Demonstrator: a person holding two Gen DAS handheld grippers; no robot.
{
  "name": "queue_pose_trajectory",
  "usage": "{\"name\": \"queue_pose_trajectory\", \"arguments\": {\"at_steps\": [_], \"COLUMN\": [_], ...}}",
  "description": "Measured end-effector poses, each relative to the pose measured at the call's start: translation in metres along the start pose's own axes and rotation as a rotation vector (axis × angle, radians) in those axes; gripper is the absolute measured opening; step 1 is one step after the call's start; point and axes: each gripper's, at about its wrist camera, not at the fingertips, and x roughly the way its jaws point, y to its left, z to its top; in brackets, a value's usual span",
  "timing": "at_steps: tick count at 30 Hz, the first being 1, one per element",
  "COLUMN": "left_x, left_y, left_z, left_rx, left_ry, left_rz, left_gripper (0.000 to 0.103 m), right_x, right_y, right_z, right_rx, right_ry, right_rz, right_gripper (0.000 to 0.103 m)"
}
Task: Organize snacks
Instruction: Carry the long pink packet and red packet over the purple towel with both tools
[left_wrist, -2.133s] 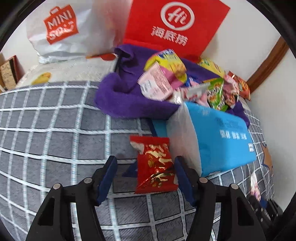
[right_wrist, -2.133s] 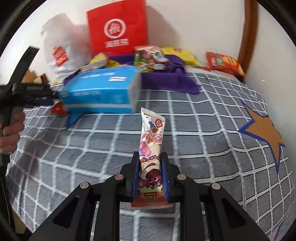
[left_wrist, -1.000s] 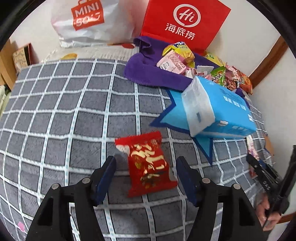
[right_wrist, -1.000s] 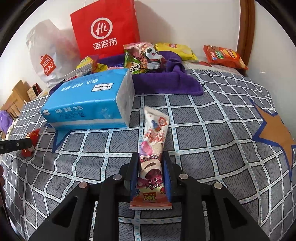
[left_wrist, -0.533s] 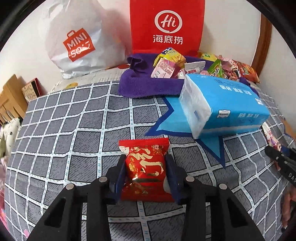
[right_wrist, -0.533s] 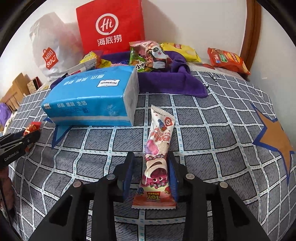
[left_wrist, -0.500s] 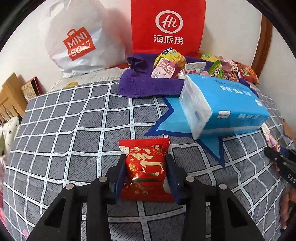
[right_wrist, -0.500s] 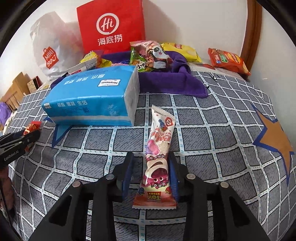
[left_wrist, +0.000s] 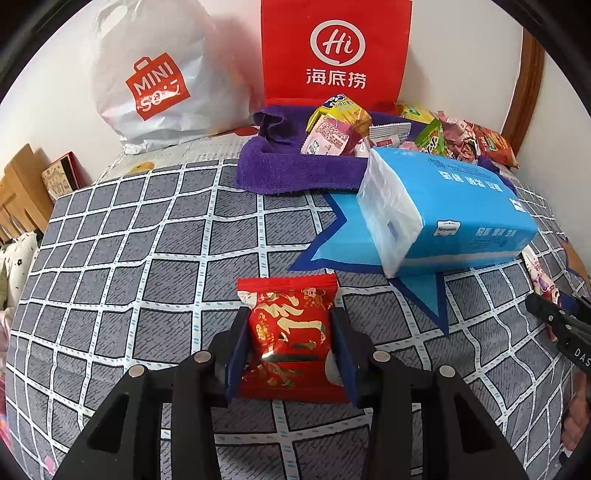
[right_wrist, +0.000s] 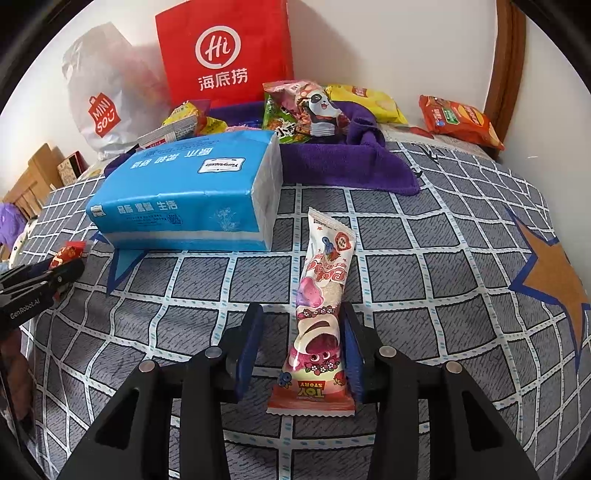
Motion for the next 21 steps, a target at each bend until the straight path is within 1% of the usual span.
{"name": "queue_pose_trajectory", "arguments": {"at_steps": [7,10,12,14,15,19,21], "left_x": [-0.002,-0.002,-0.002,-0.002,-0.004,-0.009,-0.014], "left_y": [0.003,0.003,0.004,0.003,0.003,0.015,0.020], "left_z": [0.001,0.001,0.000,-0.001,0.001,0.004,0.004], "left_rx": [-0.025,-0.029,-0.033,-0.027,-0.030,-0.096,-0.113], "left_ry": [-0.002,-0.004,-0.008,-0.009,-0.001,0.051,0.055], "left_rz": [-0.033,-0.037,-0.039,-0.029,-0.036,-0.155,-0.189], "left_gripper": [0.039,0.039,0.039,0.039,0.038,0.038,0.038], "right_x": [0.000,0.000,0.000,0.000,-0.001,-0.007,-0.017], "right_y": [0.001,0.000,-0.004,-0.009,-0.010,-0.005,-0.003], "right_z": [0.000,0.000,0.000,-0.002,-0.003,0.000,0.002], "right_rx": [-0.003,0.004,0.025,0.057,0.063,0.050,0.057], "right_ry": [0.000,-0.001,-0.006,-0.015,-0.016,-0.007,-0.021], "right_rz": [-0.004,-0.010,-0.011,-0.011,-0.009,-0.081,-0.063], "right_gripper": [0.042,0.036,0.025,0.024,0.023,0.023,0.023]}}
